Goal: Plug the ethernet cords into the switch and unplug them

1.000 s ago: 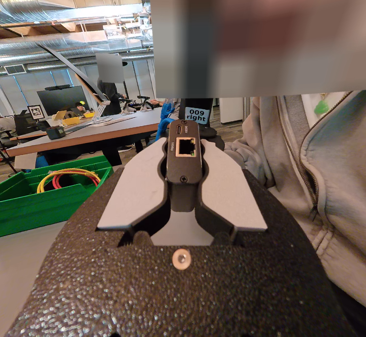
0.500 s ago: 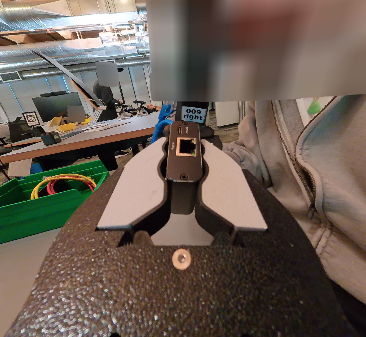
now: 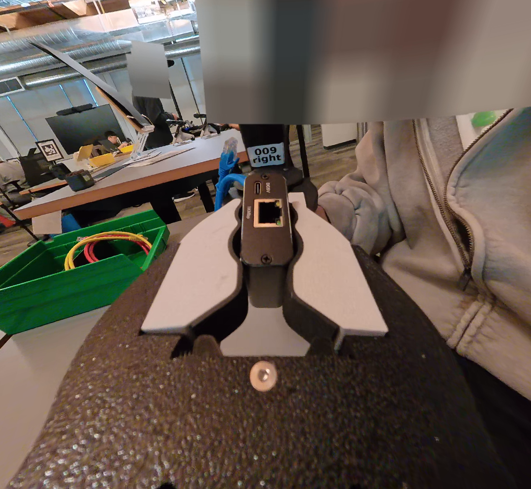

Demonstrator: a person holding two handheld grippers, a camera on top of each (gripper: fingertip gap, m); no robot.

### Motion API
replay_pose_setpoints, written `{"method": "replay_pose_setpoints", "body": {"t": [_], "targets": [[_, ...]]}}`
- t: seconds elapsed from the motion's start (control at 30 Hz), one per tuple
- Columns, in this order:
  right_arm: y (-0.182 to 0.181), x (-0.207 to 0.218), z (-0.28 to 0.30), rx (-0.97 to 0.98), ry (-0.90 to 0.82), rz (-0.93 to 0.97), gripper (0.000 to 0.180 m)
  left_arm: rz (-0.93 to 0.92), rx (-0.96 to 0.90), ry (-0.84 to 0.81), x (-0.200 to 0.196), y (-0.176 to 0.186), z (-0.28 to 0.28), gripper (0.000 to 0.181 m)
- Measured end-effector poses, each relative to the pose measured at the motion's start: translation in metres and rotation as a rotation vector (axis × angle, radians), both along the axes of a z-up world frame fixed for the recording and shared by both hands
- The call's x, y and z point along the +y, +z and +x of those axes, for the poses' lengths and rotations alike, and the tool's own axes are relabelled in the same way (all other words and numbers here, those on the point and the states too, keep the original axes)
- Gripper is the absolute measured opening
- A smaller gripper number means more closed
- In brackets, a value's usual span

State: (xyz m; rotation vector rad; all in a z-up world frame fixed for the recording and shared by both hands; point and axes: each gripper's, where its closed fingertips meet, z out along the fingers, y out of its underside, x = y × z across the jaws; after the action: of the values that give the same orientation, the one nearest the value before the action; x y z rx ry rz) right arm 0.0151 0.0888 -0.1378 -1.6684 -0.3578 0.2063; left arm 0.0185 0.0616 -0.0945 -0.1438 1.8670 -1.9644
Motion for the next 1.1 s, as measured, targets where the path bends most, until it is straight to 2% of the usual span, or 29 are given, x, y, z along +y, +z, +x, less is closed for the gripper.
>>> {"method": "replay_pose_setpoints", "body": {"t": [0.07, 0.43, 0.6, 0.67, 0.73, 0.8, 0.83, 0.9, 1.1], "targets": [[-0.002, 0.0, 0.001, 0.033, 0.01, 0.004, 0.02, 0.016, 0.016, 0.009, 0.0, -0.002, 0.002, 0.027], [-0.009, 0.008, 0.01, 0.127, 0.03, -0.013, 0.015, 0.046, 0.114, 0.106, 0.008, -0.011, 0.017, 0.026], [-0.018, 0.012, 0.022, 0.352, 0.066, -0.067, 0.016, -0.027, 0.297, 0.243, 0.016, -0.021, 0.038, 0.026], [-0.023, 0.013, 0.023, 0.464, 0.105, -0.09, 0.021, -0.038, 0.353, 0.276, 0.016, -0.025, 0.043, 0.026], [-0.03, 0.02, 0.028, 0.555, 0.092, -0.11, 0.034, -0.017, 0.39, 0.331, 0.019, -0.03, 0.049, 0.026], [-0.028, 0.024, 0.025, 0.623, 0.138, -0.095, 0.07, 0.022, 0.414, 0.349, 0.016, -0.034, 0.051, 0.026], [-0.026, 0.024, 0.023, 0.646, 0.171, -0.086, 0.072, 0.021, 0.429, 0.36, 0.015, -0.034, 0.052, 0.026], [-0.023, 0.024, 0.026, 0.665, 0.171, -0.07, 0.063, 0.0, 0.429, 0.396, 0.02, -0.03, 0.055, 0.026], [-0.023, 0.029, 0.021, 0.488, 0.132, -0.103, 0.08, -0.125, 0.497, 0.408, 0.031, -0.025, 0.06, 0.026]]}}
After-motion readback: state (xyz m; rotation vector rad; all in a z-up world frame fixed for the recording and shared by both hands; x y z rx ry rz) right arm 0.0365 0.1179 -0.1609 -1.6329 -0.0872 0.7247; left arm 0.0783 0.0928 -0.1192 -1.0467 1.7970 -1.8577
